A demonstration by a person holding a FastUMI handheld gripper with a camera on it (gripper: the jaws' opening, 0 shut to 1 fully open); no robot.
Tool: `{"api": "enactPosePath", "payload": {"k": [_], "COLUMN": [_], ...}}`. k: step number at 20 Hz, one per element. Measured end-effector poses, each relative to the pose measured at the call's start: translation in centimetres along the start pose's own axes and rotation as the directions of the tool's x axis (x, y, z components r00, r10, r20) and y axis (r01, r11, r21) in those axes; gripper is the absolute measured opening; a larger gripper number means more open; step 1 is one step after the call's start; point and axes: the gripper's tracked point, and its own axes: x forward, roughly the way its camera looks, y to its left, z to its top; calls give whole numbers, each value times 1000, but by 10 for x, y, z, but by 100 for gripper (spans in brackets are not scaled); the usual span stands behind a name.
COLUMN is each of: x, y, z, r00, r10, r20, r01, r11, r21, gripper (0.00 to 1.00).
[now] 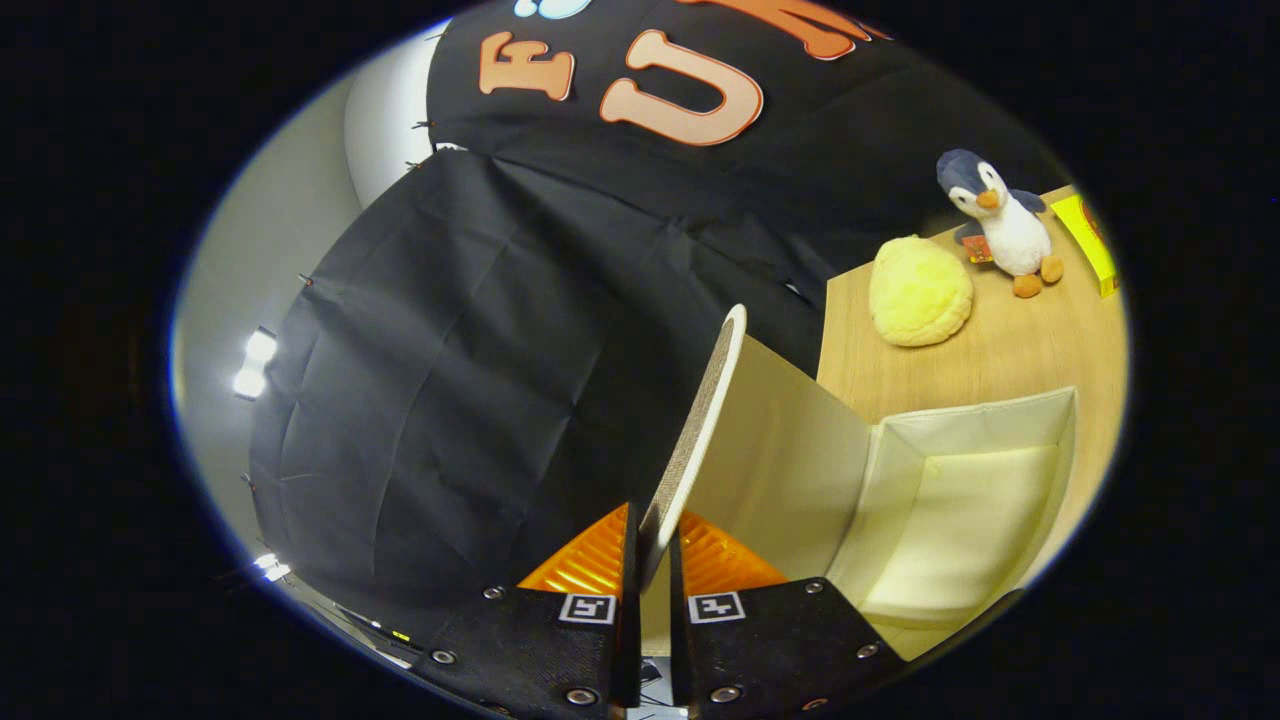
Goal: Open the storage box then place both shoes into the box .Put the left shoe in first, then the right shoe, with the right side of both shoes facing outward in a uniform manner.
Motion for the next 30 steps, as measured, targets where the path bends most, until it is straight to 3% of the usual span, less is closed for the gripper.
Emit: {"api": "enactPosePath", "payload": {"k": [6, 8, 11, 16, 18, 24, 27, 30], "x": [42, 45, 35, -6, -27, -118, -174, -235], "y": [7, -9, -47, -92, -114, -202, -247, -279], "z": [-12, -14, -8, -8, -10, 4, 1, -14], "r00": [997, 990, 960, 913, 896, 780, 696, 620], "r10": [-63, -134, -281, -408, -444, -616, -705, -773], "r20": [-44, -40, -11, 15, 22, 112, 135, 133], "r01": [62, 131, 278, 399, 436, 626, 717, 783], "r11": [998, 989, 952, 885, 870, 762, 677, 597], "r21": [-28, -64, -130, -239, -230, -166, -167, -174], "gripper": [17, 27, 37, 44, 48, 67, 68, 77]}}
